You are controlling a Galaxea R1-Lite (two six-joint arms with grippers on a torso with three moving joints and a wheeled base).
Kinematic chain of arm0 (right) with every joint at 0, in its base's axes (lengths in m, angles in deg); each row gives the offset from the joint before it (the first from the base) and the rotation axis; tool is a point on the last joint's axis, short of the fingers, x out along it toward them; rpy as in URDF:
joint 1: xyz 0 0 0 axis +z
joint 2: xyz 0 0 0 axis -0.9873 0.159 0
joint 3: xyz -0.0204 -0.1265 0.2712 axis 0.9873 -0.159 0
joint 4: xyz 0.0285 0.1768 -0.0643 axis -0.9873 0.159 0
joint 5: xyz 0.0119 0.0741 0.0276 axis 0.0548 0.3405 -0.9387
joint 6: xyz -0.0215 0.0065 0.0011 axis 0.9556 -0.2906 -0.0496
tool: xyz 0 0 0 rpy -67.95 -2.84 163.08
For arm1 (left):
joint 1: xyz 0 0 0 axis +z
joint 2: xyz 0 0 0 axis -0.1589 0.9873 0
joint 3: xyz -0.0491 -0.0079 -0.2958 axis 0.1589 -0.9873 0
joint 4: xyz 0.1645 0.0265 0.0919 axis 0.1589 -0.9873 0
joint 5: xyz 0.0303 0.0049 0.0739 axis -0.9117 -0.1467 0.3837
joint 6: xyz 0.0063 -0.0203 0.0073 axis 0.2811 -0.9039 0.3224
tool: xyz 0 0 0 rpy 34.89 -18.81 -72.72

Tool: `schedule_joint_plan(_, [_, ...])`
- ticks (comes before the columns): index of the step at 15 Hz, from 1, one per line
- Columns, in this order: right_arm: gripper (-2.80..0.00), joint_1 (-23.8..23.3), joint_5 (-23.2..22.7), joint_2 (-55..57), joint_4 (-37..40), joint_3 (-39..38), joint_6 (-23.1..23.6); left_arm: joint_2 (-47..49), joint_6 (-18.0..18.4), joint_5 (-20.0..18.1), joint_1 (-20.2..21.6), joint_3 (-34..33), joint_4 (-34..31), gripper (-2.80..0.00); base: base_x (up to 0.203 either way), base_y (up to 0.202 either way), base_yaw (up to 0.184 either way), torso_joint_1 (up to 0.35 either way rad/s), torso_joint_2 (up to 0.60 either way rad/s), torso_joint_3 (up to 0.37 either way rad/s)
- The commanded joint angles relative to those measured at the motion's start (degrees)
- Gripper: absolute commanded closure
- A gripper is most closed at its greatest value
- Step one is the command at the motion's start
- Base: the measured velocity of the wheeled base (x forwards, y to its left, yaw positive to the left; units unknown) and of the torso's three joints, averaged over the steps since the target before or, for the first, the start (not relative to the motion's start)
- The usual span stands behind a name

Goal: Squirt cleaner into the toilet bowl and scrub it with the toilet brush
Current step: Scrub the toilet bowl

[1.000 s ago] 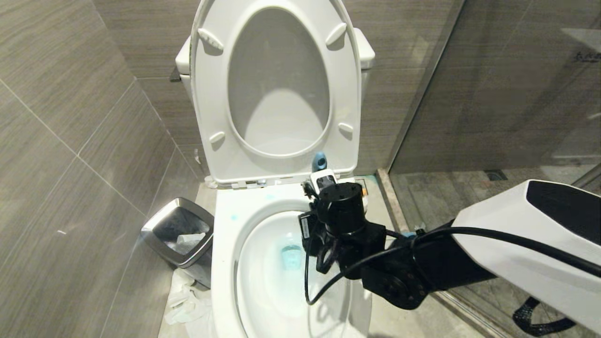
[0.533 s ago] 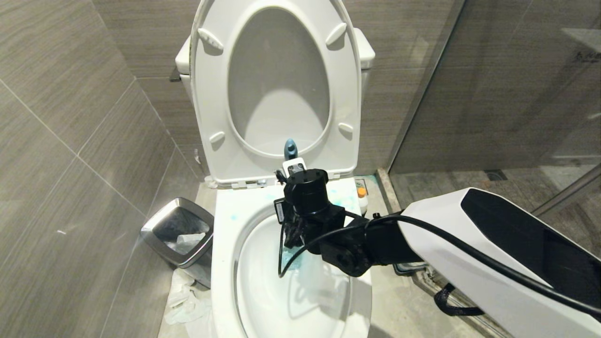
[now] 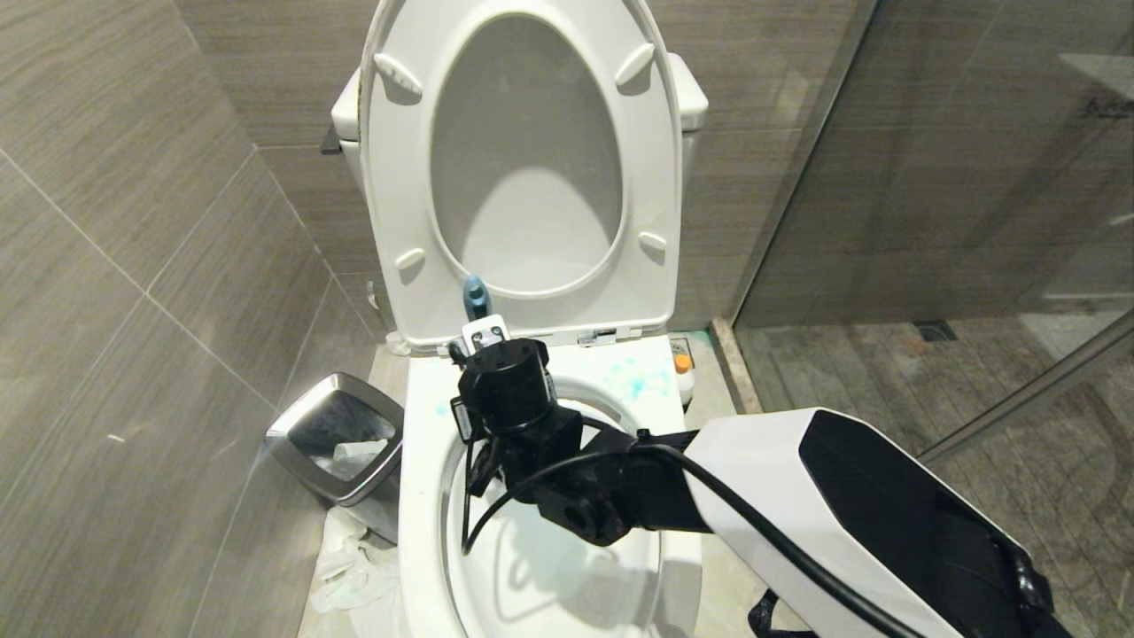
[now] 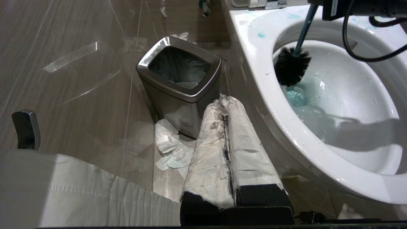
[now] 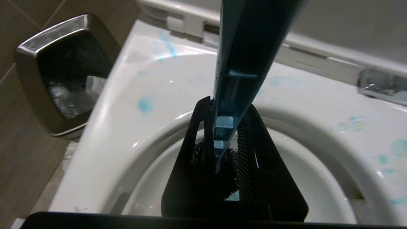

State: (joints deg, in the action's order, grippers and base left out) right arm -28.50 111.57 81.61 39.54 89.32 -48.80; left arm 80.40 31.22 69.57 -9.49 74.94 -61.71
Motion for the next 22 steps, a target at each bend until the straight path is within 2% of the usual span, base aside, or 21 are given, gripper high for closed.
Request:
schedule_joint_plan(1, [0.0,2.4,0.2,0.9,-0.1,-0.2,-0.3,0.0,0.1,0.0,0.0,0.0,0.0,0.0,0.0,0.0,0.0,0.0,0.0,0.0])
schedule_joint_plan(4, [0.0,5.0,0.2,-0.9,-0.2,-4.3,-0.8,0.0,0.1,0.0,0.0,0.0,0.0,0.0,0.0,0.0,0.0,0.0,0.0,0.0])
schedule_joint_plan(6, [0.0,6.7,0.2,-3.5,-0.2,-9.2,-3.2,0.0,0.1,0.0,0.0,0.0,0.0,0.0,0.0,0.0,0.0,0.0,0.0,0.0])
schedule_joint_plan(14, [0.0,11.6,0.3,-19.5,-0.8,-37.4,-13.8,0.0,0.0,0.0,0.0,0.0,0.0,0.0,0.0,0.0,0.0,0.0,0.0,0.0])
schedule_joint_plan(19, [0.0,11.0,1.0,-26.4,-7.7,-51.8,-15.6,0.0,0.0,0.0,0.0,0.0,0.0,0.0,0.0,0.0,0.0,0.0,0.0,0.0])
schedule_joint_plan(22, [0.0,7.5,1.8,-29.8,-10.0,-55.4,-15.6,0.0,0.0,0.0,0.0,0.0,0.0,0.0,0.0,0.0,0.0,0.0,0.0,0.0])
